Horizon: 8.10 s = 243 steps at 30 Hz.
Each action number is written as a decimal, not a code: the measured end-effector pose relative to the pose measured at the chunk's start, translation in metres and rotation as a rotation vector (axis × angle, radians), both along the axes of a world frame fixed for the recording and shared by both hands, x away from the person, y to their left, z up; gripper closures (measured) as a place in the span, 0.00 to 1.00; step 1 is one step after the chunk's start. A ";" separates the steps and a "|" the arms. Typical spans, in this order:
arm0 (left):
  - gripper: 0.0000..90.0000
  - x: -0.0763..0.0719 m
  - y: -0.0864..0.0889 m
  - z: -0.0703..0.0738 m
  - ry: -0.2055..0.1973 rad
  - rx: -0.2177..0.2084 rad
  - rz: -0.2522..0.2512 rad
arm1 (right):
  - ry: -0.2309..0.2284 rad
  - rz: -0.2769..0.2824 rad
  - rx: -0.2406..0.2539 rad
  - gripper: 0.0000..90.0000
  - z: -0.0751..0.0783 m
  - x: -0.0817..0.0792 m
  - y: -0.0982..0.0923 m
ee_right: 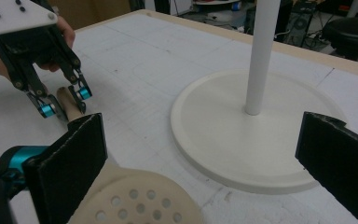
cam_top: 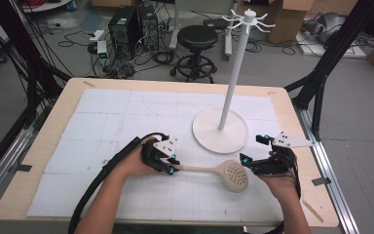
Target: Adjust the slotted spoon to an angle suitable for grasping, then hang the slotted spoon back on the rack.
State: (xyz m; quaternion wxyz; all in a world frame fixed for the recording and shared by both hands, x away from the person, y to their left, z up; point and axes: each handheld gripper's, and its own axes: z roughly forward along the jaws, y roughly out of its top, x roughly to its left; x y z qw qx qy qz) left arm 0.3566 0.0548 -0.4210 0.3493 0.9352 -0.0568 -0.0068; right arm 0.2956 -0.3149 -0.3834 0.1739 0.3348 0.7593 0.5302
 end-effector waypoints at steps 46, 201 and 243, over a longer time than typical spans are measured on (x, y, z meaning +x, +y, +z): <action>0.25 -0.033 0.154 0.030 -0.019 -0.437 0.409 | -0.009 0.008 -0.012 0.01 0.004 -0.002 0.003; 0.08 -0.038 0.201 0.034 -0.049 -0.612 0.540 | 0.020 0.541 -0.315 0.85 0.067 0.018 0.138; 0.07 -0.037 0.147 0.133 -0.075 -0.718 0.351 | -0.093 0.674 -0.179 0.85 0.114 0.025 0.163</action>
